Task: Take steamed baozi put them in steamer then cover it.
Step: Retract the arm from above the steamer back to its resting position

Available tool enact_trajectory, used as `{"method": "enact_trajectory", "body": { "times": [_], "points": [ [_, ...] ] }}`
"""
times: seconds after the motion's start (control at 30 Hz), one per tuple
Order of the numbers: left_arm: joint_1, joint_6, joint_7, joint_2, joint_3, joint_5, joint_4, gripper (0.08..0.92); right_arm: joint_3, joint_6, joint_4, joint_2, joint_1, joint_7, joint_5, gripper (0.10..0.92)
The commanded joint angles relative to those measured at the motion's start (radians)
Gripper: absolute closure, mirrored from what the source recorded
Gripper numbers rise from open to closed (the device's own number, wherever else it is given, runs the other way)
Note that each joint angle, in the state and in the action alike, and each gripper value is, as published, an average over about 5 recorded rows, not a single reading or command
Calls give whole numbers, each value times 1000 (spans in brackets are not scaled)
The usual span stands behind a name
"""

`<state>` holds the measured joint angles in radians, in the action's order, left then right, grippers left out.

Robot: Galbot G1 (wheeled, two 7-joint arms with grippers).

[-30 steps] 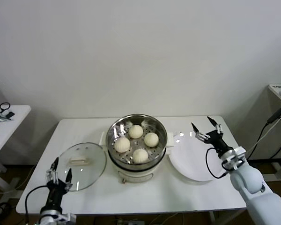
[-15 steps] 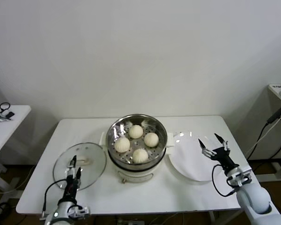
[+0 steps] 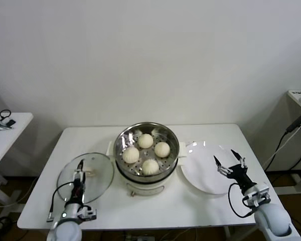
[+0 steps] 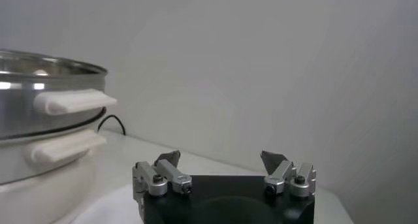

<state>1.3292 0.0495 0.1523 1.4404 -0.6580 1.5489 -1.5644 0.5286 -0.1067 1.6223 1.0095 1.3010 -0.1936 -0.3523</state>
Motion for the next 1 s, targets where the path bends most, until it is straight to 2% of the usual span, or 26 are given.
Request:
{"method": "enact_trajectory", "body": {
  "times": [0.03, 0.6, 0.73, 1.0],
  "points": [
    [-92, 6, 10, -13, 11, 16, 101, 177, 15, -12, -18, 16, 15, -14, 37, 203],
    [-143, -2, 9, -28, 20, -16, 169, 194, 25, -31, -44, 45, 12, -28, 64, 203],
    [-141, -8, 9, -29, 20, -25, 171, 284, 29, -34, -47, 48, 12, -31, 69, 203],
    [-132, -13, 7, -34, 21, -48, 156, 518, 33, -36, -51, 53, 6, -33, 70, 203]
  ]
}}
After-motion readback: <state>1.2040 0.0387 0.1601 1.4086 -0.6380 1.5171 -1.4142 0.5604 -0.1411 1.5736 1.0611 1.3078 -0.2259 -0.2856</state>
